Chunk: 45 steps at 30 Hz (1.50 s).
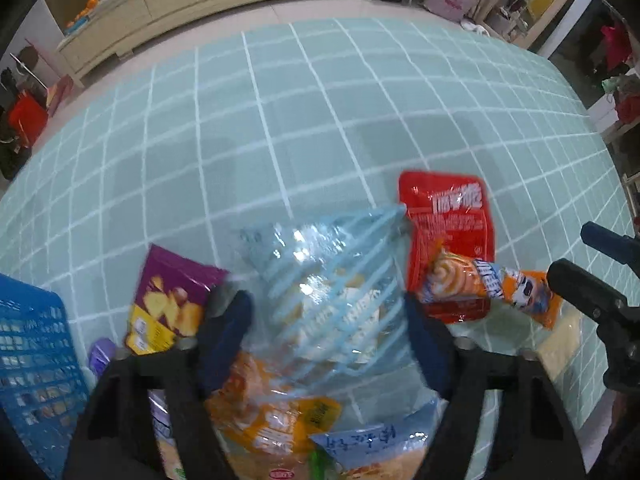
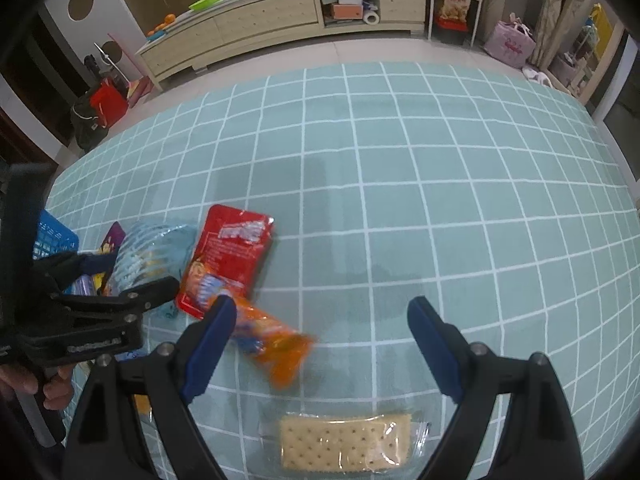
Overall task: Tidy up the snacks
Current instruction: 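Move both grippers back over the snacks and grasp the blue-striped bread bag with the left gripper, then grasp the blue-labelled bun packet with the right gripper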
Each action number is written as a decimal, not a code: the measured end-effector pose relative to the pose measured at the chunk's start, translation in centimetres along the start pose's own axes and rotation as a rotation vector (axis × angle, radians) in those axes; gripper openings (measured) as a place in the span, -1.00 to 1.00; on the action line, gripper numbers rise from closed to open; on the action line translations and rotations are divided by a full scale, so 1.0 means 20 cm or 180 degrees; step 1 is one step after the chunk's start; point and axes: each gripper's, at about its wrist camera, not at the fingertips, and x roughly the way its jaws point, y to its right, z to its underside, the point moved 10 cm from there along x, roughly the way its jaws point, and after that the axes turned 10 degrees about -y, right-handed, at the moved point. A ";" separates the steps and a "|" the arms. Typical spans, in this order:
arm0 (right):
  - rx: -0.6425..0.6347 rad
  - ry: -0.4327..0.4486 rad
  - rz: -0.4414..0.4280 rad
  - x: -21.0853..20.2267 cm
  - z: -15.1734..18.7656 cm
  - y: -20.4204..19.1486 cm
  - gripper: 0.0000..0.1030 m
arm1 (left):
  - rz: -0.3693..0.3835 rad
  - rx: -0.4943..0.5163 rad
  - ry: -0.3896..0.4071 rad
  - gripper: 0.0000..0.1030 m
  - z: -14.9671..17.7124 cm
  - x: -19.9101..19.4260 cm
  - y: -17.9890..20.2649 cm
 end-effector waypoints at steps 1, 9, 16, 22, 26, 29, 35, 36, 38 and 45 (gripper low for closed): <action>-0.0002 -0.0004 -0.0011 0.00 0.00 0.00 0.75 | -0.0001 -0.0005 0.0005 0.24 0.00 0.00 0.00; -0.0010 -0.0065 -0.0072 0.00 0.07 -0.04 0.75 | 0.0028 -0.0058 0.0145 0.14 0.08 -0.11 0.00; -0.0017 -0.0083 -0.0164 -0.06 0.13 -0.12 0.75 | 0.0028 -0.0049 0.0303 0.14 0.30 -0.32 -0.03; -0.0085 -0.0156 -0.0387 -0.08 0.19 -0.30 0.75 | 0.0092 -0.0171 0.0444 0.14 0.49 -0.47 -0.11; -0.0113 -0.0277 -0.0554 -0.04 0.26 -0.42 0.75 | 0.0082 -0.0182 0.0510 0.14 0.58 -0.53 -0.17; -0.0128 -0.0364 -0.0648 -0.01 0.29 -0.50 0.75 | 0.0021 -0.0103 0.0564 0.14 0.58 -0.52 -0.17; -0.0163 -0.0482 -0.0687 0.07 0.32 -0.60 0.70 | -0.0152 -0.0084 0.0550 0.14 0.63 -0.51 -0.22; -0.0166 -0.0497 -0.0682 0.09 0.32 -0.62 0.61 | -0.0157 -0.0086 0.0554 0.14 0.64 -0.51 -0.22; -0.0178 -0.0532 -0.0661 0.12 0.31 -0.64 0.56 | -0.0172 -0.0076 0.0546 0.14 0.63 -0.49 -0.22; -0.0159 -0.0621 -0.0676 0.22 0.29 -0.70 0.56 | -0.0382 0.0001 0.0500 0.14 0.62 -0.43 -0.22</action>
